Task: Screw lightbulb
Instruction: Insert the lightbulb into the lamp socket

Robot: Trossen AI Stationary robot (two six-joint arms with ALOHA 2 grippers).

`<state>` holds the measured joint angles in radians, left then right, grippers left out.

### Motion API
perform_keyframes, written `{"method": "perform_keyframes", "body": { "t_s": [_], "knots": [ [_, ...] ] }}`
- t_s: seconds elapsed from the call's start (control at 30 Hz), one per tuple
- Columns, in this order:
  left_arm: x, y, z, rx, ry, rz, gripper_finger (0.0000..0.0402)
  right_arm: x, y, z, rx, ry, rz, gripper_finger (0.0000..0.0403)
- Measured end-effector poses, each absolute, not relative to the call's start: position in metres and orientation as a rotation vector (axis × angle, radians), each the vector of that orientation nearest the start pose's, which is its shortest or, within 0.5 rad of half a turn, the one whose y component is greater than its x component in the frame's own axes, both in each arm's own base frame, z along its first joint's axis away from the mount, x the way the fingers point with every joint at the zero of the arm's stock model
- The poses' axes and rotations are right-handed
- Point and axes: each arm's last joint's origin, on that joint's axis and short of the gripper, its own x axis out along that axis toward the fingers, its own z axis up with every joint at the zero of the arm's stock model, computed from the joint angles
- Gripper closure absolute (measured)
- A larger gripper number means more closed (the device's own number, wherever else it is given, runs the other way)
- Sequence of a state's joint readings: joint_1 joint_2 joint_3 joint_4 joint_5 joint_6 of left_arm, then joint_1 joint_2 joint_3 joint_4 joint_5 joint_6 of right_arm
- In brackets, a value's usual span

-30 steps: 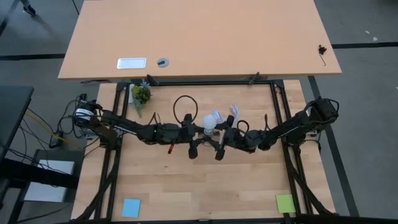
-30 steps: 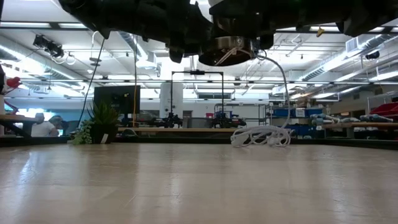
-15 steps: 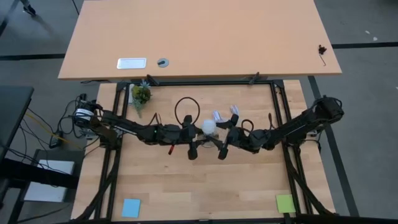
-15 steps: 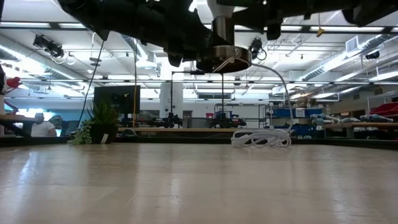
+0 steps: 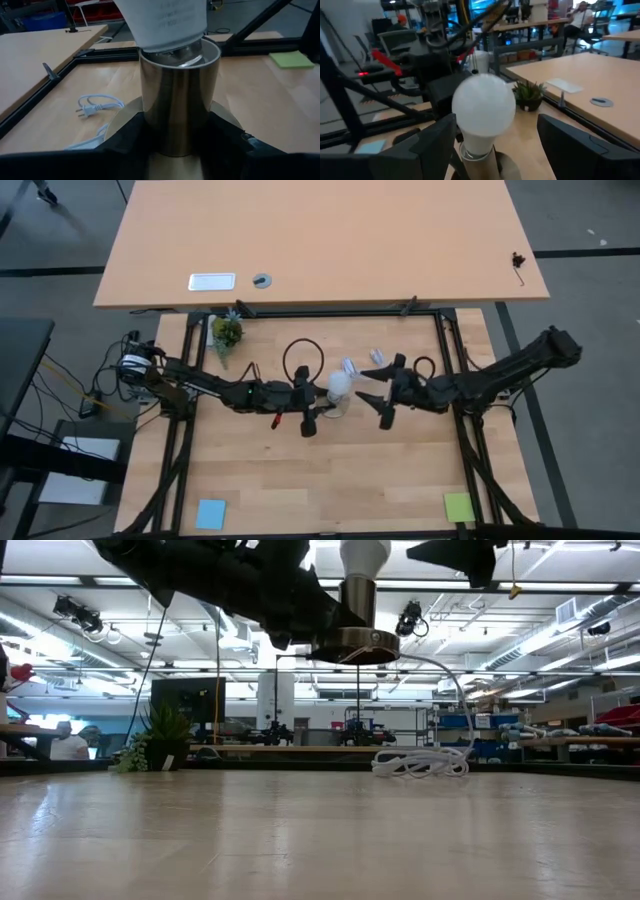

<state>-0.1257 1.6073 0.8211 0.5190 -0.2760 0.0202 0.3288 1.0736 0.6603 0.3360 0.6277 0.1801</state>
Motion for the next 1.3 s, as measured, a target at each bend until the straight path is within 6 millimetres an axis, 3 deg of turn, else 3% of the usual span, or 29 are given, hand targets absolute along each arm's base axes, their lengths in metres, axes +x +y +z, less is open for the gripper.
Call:
{"method": "perform_keyframes", "body": {
  "t_s": [0.17,0.47,0.67,0.83,1.0,1.2,1.3],
  "knots": [
    [0.335,-0.034,0.207,0.089,0.302,0.146,0.0241,0.226,0.053,0.320,0.106,0.145,-0.288,0.0117],
    [0.333,-0.034,0.202,0.128,0.361,0.140,0.0241,0.252,0.039,0.378,0.047,0.553,-0.158,0.0117],
    [0.333,-0.034,0.203,0.145,0.351,0.136,0.0241,0.274,0.032,0.388,0.050,0.724,-0.134,0.0108],
    [0.332,-0.033,0.199,0.156,0.383,0.148,0.0241,0.272,0.034,0.392,0.022,0.808,-0.129,0.0097],
    [0.325,-0.024,0.186,0.142,0.449,0.207,0.0241,0.260,0.051,0.373,0.078,0.927,-0.132,0.0106],
    [0.319,-0.025,0.178,0.099,0.453,0.209,0.0241,0.237,0.104,0.287,0.299,1.137,-0.118,0.0126],
    [0.319,-0.025,0.176,0.097,0.467,0.206,0.0241,0.222,0.133,0.264,0.480,1.213,-0.054,0.0128]
  ]
}}
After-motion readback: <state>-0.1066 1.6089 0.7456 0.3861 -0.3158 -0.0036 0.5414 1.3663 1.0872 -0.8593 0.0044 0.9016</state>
